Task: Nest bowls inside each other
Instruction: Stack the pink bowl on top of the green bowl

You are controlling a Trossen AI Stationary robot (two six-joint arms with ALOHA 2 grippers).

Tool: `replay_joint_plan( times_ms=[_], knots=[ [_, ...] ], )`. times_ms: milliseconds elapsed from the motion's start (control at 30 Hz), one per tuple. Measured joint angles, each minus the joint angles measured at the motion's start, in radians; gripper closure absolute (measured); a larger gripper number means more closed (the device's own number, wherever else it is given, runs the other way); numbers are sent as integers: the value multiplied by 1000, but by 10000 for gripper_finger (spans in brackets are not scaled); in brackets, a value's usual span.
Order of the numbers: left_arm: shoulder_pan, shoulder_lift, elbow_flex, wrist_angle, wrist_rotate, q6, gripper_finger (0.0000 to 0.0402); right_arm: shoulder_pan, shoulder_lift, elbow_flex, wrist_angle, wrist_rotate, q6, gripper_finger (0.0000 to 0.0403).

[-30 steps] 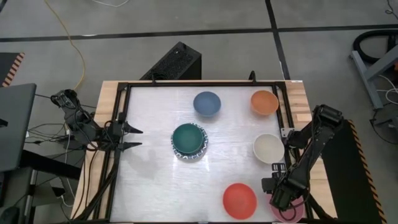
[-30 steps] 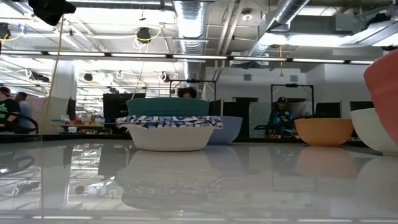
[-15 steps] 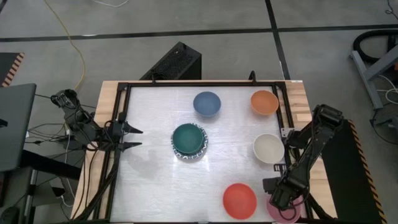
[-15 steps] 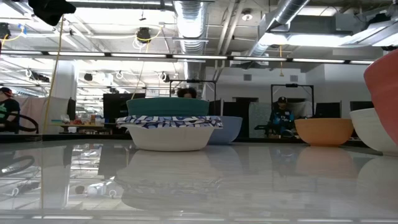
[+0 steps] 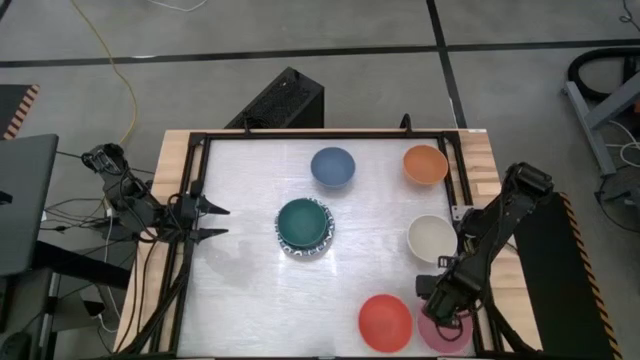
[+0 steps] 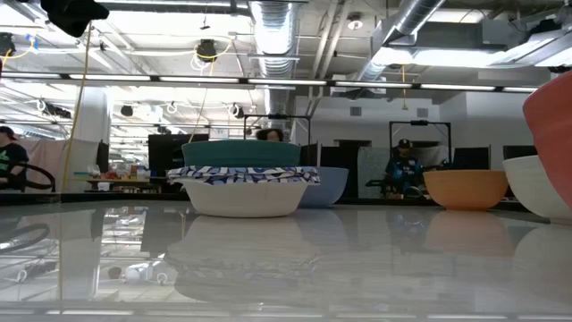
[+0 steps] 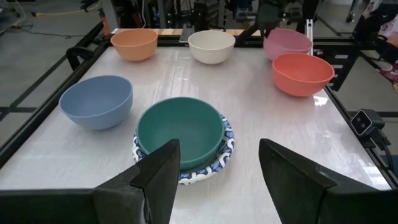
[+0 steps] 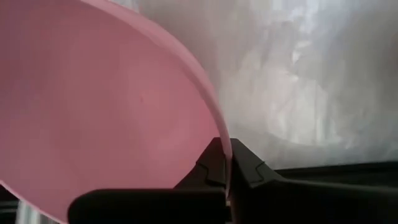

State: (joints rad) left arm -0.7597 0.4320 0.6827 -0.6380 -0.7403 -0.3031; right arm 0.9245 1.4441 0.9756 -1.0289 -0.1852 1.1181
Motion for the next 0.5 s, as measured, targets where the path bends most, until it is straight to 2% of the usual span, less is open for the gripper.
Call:
replay_joint_plan(
  times_ms=[500],
  knots=[
    [0,0,0,0,0,-1,194,-3,-233,0,-26,5,334,396]
  ],
)
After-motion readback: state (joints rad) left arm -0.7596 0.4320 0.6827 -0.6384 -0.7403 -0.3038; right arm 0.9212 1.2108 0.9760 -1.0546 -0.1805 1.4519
